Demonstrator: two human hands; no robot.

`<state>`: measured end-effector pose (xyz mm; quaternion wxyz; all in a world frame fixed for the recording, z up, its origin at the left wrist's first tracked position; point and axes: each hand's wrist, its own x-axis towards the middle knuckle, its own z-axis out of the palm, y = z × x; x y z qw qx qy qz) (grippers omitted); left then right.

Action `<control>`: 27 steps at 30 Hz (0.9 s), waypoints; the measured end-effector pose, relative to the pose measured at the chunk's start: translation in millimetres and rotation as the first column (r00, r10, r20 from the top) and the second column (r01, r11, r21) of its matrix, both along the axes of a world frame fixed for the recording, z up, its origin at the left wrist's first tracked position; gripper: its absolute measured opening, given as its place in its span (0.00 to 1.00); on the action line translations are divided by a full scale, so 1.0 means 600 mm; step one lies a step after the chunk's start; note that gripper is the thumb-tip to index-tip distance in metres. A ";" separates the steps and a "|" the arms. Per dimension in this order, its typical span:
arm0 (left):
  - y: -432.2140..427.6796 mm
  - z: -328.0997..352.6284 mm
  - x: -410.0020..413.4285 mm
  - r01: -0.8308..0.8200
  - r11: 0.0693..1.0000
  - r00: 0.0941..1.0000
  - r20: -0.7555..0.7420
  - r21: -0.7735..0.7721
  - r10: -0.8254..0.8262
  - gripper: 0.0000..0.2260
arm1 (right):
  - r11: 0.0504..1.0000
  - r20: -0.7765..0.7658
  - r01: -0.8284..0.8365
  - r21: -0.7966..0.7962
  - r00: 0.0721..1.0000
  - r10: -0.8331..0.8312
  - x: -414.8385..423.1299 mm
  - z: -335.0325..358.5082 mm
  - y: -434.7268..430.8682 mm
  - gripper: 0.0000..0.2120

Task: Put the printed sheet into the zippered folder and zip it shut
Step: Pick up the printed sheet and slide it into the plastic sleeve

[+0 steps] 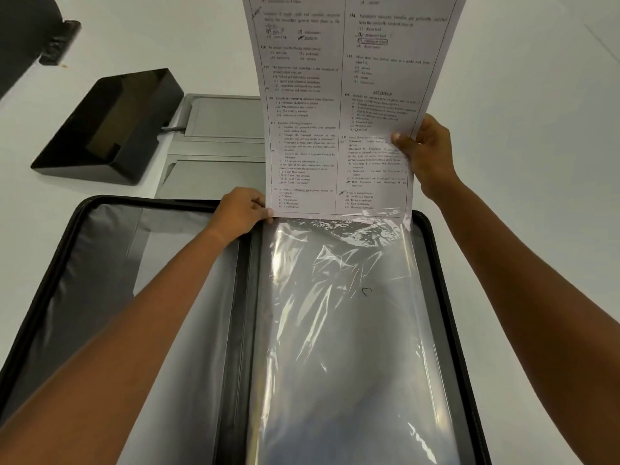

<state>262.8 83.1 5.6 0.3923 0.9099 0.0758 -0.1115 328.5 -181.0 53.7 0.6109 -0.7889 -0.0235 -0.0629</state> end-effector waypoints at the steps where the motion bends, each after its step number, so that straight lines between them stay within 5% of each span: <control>1: 0.003 0.001 0.000 -0.008 1.000 1.000 0.002 -0.004 0.008 0.07 | 1.000 0.008 0.004 -0.009 1.000 -0.004 0.002 0.000 0.002 0.14; 12: 0.001 -0.002 -0.004 -0.045 0.989 0.994 0.108 0.142 0.029 0.03 | 0.998 0.066 -0.047 -0.048 0.997 0.050 0.009 0.010 0.011 0.12; 27: -0.008 0.007 0.010 0.109 0.977 0.991 -0.096 0.185 -0.092 0.08 | 0.998 -0.044 -0.061 0.023 0.997 0.062 0.011 0.003 0.008 0.16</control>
